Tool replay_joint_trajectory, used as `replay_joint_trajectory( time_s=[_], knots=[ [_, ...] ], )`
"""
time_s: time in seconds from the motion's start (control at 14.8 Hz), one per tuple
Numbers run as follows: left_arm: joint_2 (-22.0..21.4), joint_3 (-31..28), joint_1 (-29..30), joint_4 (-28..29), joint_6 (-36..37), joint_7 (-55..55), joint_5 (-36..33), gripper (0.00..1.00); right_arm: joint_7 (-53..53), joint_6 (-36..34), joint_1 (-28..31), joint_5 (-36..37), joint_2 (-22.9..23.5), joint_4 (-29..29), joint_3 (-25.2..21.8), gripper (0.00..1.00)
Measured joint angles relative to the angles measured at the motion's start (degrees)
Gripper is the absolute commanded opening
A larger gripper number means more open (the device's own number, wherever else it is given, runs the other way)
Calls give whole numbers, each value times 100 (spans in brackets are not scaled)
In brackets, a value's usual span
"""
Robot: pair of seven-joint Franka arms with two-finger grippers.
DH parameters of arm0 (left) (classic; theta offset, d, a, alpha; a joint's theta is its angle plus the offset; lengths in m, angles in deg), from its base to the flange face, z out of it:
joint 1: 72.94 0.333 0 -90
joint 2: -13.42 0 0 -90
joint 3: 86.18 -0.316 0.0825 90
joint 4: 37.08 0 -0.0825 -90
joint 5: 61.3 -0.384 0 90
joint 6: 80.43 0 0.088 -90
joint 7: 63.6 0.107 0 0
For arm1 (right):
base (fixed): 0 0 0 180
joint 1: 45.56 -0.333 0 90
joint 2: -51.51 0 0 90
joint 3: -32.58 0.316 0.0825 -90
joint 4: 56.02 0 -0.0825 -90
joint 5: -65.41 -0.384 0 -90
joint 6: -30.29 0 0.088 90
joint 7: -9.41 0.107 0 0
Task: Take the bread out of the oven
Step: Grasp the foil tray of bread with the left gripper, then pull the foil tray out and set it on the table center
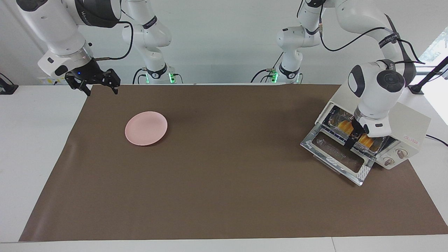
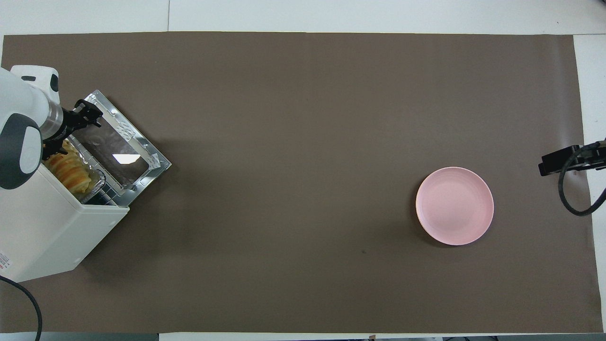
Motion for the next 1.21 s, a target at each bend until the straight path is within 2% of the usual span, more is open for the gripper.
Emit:
replay_joint_trajectory(
  time_s=[0.13,0.27,0.4,0.54,0.67,1.01,1.21],
  knots=[
    [28,0,0,129,-137,-61,0,94,0,0,0,0,0,0,0,100],
    [44,8,-2,213,-173,-150,0,79,0,0,0,0,0,0,0,100],
    [45,32,-17,274,-184,-188,0,52,0,0,0,0,0,0,0,100],
    [46,37,-42,380,-212,-194,0,18,0,0,0,0,0,0,0,100],
    [46,38,-57,489,-273,-185,-1,0,0,0,0,0,0,0,0,100],
    [37,72,-206,473,-362,301,-11,0,0,0,0,0,0,0,0,100],
    [100,107,-858,98,-336,346,-8,0,0,0,0,0,0,0,0,100]
  ],
)
